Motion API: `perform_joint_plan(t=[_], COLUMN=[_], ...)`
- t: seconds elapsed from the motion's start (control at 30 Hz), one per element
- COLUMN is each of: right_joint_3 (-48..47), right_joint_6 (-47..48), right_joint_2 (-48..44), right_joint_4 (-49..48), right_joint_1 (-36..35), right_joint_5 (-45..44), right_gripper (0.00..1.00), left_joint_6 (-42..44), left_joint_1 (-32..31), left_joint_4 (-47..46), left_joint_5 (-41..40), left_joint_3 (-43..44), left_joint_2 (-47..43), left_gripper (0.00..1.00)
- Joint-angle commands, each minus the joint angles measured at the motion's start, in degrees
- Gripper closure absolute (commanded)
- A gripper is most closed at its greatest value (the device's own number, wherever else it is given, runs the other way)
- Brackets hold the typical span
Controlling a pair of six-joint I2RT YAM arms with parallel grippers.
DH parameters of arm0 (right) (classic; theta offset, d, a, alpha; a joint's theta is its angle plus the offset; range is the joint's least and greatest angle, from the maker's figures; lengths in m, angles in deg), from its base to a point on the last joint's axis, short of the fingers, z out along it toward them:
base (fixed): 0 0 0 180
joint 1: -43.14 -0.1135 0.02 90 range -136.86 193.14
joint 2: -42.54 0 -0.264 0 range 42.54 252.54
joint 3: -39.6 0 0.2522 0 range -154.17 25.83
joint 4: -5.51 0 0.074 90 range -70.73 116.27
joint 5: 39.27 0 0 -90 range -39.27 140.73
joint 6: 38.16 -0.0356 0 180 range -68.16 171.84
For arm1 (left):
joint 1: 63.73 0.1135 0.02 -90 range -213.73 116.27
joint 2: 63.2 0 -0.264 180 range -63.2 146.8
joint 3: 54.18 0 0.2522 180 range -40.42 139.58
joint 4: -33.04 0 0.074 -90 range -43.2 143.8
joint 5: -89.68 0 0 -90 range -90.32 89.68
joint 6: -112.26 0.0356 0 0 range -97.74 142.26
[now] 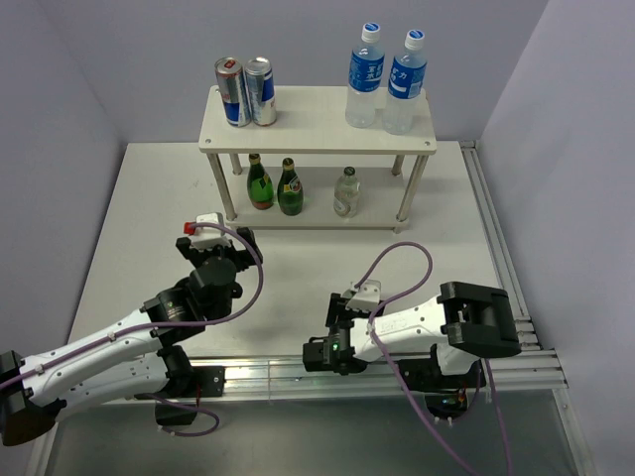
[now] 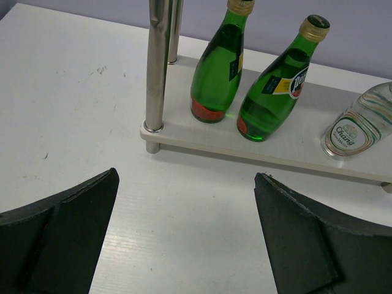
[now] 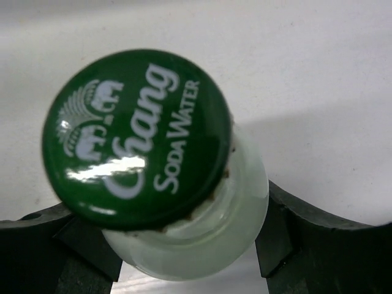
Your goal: Place and organize the beverage onto the shelf
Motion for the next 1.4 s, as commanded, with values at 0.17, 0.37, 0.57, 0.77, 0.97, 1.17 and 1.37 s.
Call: perform_joint_plan(t=[0.17,0.37,0.57,0.77,0.97,1.17,1.37], right_joint_3=[-6.05,3.54,3.73,1.19,-2.42,-6.11,-7.96], right_joint_6=[26.17,59.51,70.34,75.26,79.22,81.95,83.88], right_joint_2=[-12.68,-25.53,-23.71,-18.17,-13.25,-10.08,-7.44], right_joint_4=[-8.32,-40.07,-51.06,-57.93,-64.34,-66.63,-68.65], right_joint_1=[9.03,22.21,33.46,39.01,44.19,47.27,49.20], right_joint_5=[-8.86,-1.22,4.84,6.18,9.07,10.75,11.62], right_gripper=[1.00,1.00,1.00,1.00,1.00,1.00,1.00], left_joint_6=[2.53,2.27,2.09,1.74,1.39,1.30,1.21], left_joint_1=[0.60,0.95,1.39,1.57,1.66,1.66,1.66], left_joint_4=[-5.10,-5.45,-5.45,-6.86,-6.59,-6.68,-6.68], left_joint_5=[0.46,1.60,2.13,2.48,2.66,2.66,2.75], left_joint_3=[-1.02,-1.64,-2.16,-2.43,-2.43,-2.69,-2.52], left_joint_2=[0.69,0.78,0.34,0.61,0.52,0.17,0.87], left_gripper=[0.01,0.01,0.01,0.01,0.01,0.01,0.01])
